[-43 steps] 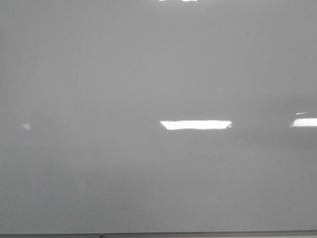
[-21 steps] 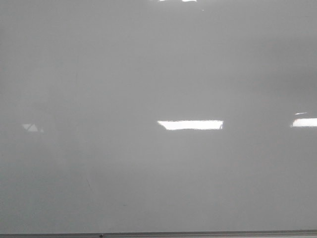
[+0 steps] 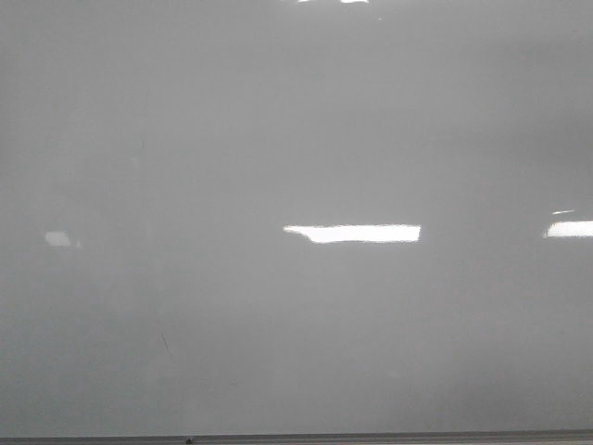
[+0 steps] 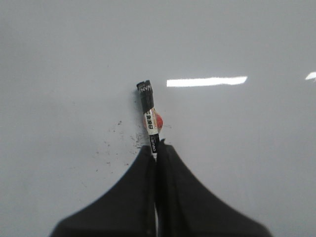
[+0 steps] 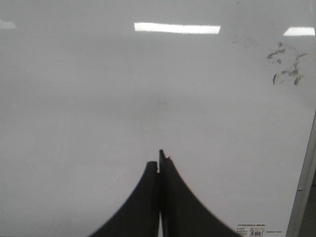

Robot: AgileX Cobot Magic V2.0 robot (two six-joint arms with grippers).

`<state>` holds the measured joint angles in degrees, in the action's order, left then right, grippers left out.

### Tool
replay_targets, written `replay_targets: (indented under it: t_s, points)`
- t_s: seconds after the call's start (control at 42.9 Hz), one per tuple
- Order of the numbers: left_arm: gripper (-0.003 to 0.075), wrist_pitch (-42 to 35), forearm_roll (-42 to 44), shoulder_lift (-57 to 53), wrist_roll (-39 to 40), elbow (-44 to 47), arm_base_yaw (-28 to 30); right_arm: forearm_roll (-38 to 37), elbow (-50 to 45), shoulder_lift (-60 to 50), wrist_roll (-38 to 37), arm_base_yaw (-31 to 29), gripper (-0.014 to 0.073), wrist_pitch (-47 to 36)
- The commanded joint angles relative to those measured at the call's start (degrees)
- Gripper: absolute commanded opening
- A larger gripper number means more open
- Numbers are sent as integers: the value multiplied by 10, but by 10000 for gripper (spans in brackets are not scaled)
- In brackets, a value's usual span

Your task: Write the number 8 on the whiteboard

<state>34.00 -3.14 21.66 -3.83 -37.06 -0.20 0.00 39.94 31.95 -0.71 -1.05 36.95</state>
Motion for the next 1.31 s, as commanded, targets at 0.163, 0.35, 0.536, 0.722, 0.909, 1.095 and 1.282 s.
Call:
replay_targets:
  t_s: [0.163,0.35,0.536,0.722,0.909,1.095,1.282]
  points:
    - [-21,-37,-8,39,3,-17,-3,7,17,41,29,1,-66,-31]
    - [-10,-36,-8,59,3,-17,-3,8,17,43,33,3,91,-25]
    - [247,-32,-8,90,3,-17,-3,8,17,43,50,3,487,-22]
    - [512,-37,-6,129,3,-17,-3,8,17,43,50,3,592,-22]
    - [512,-52,-6,187,3,-17,-3,8,17,43,50,3,591,-23]
    - [513,-78,-17,268,7,-31,-3,9,17,43,50,3,591,-23]
    - [512,-128,-23,366,7,-44,-3,10,17,43,50,3,591,-23]
